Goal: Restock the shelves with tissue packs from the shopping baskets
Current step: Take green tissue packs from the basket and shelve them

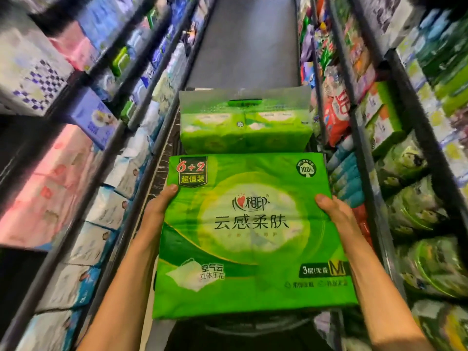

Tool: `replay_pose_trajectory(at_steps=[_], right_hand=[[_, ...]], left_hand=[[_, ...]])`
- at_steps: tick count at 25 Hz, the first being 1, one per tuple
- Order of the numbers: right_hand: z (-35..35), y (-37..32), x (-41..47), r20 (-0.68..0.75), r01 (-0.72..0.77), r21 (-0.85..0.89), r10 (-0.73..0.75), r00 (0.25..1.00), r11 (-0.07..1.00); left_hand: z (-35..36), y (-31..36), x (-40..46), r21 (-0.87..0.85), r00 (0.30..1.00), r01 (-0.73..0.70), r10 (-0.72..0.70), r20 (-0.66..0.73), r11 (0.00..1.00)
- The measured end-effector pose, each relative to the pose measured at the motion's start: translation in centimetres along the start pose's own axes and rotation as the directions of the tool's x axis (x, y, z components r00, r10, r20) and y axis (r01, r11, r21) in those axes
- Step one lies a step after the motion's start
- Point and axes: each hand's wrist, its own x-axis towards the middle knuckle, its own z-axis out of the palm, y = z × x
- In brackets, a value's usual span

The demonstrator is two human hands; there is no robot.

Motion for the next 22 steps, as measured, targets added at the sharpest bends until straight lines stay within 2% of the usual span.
replay_pose_trajectory(at_steps=[3,5,9,15,17,22], right_hand=[[0.8,-3.2,8.4,0.080,-0.005,-0.002,0.005,0.997,1.000],[2.1,-4.8,14.6,0.107,-0.046,-0.011,0.047,0.993,0.999],[6.0,-9.0,26.7,0.119,-0.026,-0.150,0.045,0.992,0.988],[10.1,-15.0,41.3,0.128,-0.060,-0.189,0.085,0.988,0.980],[10.9,-16.4,46.6,0.149,-0.048,-0.232,0.084,0.985,0.972],[12.7,-18.4,61.9,0.327,-0.052,-0.311,0.158,0.932,0.949]], left_hand=[[1.8,2.8,5.3,-0.046,0.998,-0.064,0.063,-0.006,0.997],[1.7,3.2,10.7,-0.072,0.997,-0.042,0.036,-0.075,0.997],[2.2,5.9,22.8,-0.123,0.990,0.002,-0.020,-0.140,0.992],[4.1,12.6,36.7,-0.133,0.981,0.099,-0.119,-0.150,0.986],[5.2,14.5,40.6,-0.129,0.988,0.071,-0.088,-0.128,0.989],[8.3,16.0,49.9,-0.168,0.943,0.035,-0.088,-0.322,0.985]])
